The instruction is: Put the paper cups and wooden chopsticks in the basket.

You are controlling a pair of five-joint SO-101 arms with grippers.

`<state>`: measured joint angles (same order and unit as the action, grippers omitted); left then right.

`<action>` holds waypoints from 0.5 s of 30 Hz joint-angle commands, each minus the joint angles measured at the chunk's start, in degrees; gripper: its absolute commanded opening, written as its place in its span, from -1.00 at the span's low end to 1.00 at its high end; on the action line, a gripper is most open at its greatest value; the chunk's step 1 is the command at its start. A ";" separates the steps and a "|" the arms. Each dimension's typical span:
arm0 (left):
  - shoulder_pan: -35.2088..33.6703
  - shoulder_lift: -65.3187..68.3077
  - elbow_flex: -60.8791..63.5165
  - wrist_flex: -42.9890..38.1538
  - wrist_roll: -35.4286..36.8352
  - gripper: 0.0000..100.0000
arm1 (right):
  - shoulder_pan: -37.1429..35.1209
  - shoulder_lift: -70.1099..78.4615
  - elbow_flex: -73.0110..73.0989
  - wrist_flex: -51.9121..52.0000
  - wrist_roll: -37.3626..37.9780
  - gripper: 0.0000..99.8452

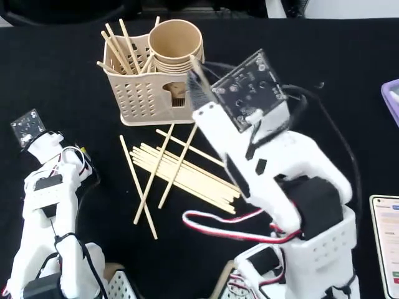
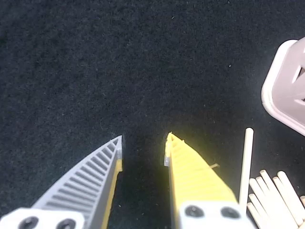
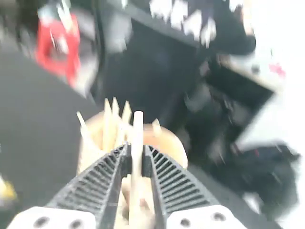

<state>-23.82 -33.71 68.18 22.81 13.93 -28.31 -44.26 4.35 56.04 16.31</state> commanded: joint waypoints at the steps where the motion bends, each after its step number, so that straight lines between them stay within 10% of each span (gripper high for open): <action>1: 0.22 -1.41 -0.75 -1.05 0.26 -0.69 | -4.92 -0.40 -0.84 -11.08 -5.63 -0.98; 15: 0.22 -1.32 -0.84 -1.14 0.26 -0.69 | -8.26 21.58 -14.20 -28.84 -8.44 -0.98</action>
<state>-23.82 -33.71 68.18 22.81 13.93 -35.96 -26.42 -3.65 30.29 8.22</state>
